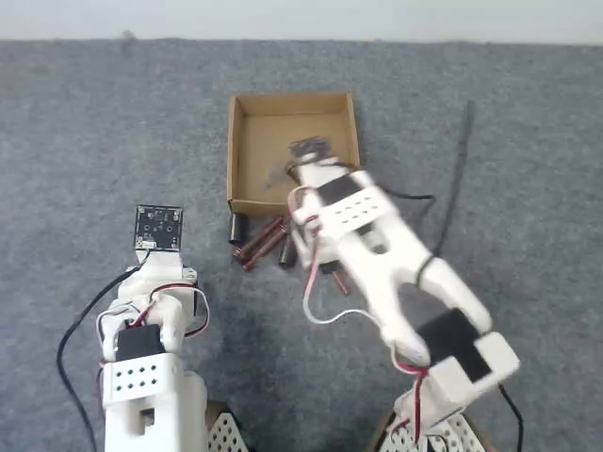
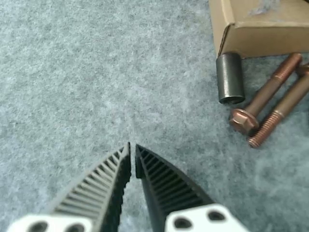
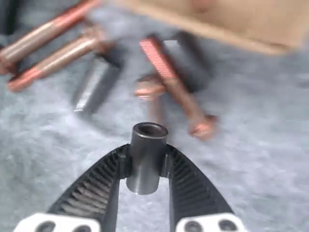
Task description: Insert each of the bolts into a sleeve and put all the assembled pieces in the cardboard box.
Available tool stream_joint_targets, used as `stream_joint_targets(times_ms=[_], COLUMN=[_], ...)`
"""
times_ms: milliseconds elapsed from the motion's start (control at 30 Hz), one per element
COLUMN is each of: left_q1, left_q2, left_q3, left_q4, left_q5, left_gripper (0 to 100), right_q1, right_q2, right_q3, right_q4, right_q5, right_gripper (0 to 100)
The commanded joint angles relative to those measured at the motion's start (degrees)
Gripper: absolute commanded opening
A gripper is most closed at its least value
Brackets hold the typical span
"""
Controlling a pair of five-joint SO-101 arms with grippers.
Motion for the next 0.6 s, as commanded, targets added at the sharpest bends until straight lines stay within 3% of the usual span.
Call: stream_joint_targets(times_ms=[0, 300, 433, 567], left_q1=[-0.3, 0.4, 6.3, 15.0], left_q2=[0.3, 0.3, 0.3, 0.7], left_q3=[-0.9, -1.0, -1.5, -7.4], left_q4=[-1.1, -1.3, -1.3, 1.3], left_q5=[-0.2, 0.0, 2.3, 6.2], left_gripper=[1, 1, 1, 1], right_q1=[6.5, 19.0, 28.3, 31.0], right_q2=[-6.4, -6.4, -4.4, -0.9], right_q3=[-0.3, 0.5, 3.8, 3.7], right_q4=[0.5, -5.3, -15.5, -20.3], right_q5=[2.4, 5.6, 5.5, 5.5], right_gripper=[0.7, 0.7, 0.7, 0.7])
